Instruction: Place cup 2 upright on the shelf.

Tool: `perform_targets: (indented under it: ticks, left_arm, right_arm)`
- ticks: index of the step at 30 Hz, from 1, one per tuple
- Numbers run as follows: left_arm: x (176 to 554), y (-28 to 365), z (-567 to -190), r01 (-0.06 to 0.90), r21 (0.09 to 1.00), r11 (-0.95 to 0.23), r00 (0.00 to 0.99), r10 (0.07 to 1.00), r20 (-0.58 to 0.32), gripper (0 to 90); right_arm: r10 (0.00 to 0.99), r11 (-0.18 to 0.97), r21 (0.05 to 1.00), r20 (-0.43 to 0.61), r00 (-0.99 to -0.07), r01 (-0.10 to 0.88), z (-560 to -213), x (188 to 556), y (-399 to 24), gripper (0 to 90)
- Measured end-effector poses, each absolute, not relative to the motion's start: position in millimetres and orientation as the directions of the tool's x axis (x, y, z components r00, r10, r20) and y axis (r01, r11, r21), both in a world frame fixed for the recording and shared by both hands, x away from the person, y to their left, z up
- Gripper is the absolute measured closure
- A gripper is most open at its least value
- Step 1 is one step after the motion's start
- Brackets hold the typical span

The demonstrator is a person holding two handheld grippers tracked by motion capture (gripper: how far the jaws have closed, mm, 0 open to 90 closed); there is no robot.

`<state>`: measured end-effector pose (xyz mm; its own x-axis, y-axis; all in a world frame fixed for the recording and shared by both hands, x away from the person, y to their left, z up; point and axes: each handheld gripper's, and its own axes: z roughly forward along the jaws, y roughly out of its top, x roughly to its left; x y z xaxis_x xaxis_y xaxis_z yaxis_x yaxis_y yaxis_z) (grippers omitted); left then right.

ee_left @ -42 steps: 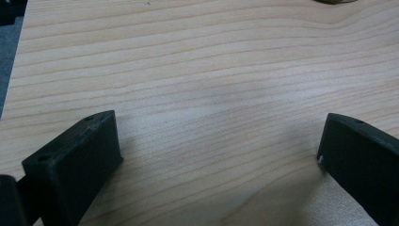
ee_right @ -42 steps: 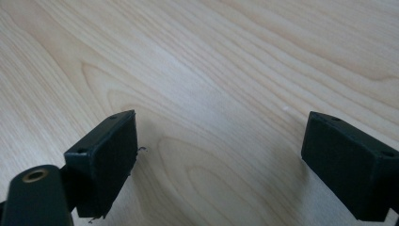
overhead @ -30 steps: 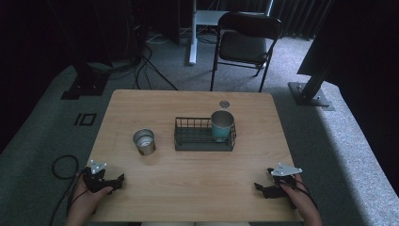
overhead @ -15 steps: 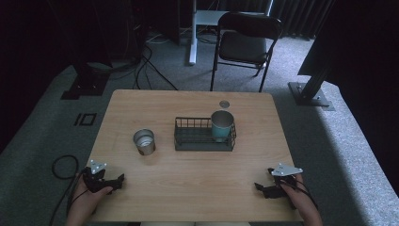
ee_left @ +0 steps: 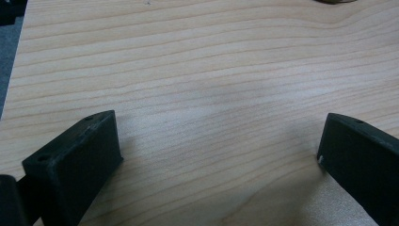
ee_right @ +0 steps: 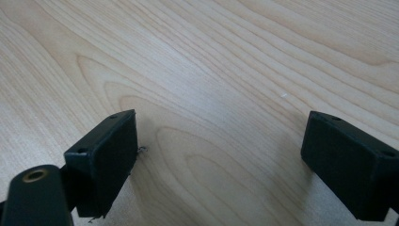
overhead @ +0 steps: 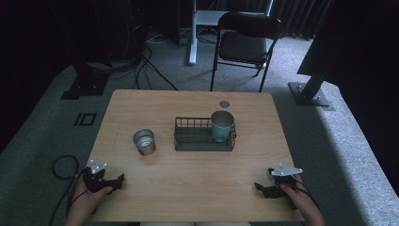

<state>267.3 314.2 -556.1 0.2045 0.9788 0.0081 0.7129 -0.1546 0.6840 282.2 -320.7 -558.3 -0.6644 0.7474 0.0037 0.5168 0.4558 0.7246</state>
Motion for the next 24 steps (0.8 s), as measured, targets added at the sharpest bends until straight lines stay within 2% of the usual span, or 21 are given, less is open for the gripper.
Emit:
perform_targets:
  ticks: [12, 19, 24]
  left_arm:
    - [262.4, 314.0, -556.2, 0.697, 0.685, -0.214, 0.285, 0.958, 0.01, 0.5]
    - [261.8, 309.1, -554.6, 0.68, 0.687, -0.255, 0.316, 0.948, 0.039, 0.5]
    - [262.9, 306.1, -549.5, 0.656, 0.716, -0.239, 0.333, 0.943, 0.01, 0.5]
  right_arm:
    - [0.744, 0.459, 0.723, 0.004, -0.668, 0.516, -558.2, 281.5, -321.5, 11.0]
    - [0.744, 0.46, 0.723, 0.003, -0.668, 0.515, -558.2, 281.5, -321.4, 11.0]
    - [0.744, 0.46, 0.723, 0.003, -0.668, 0.515, -558.2, 281.4, -321.4, 11.0]
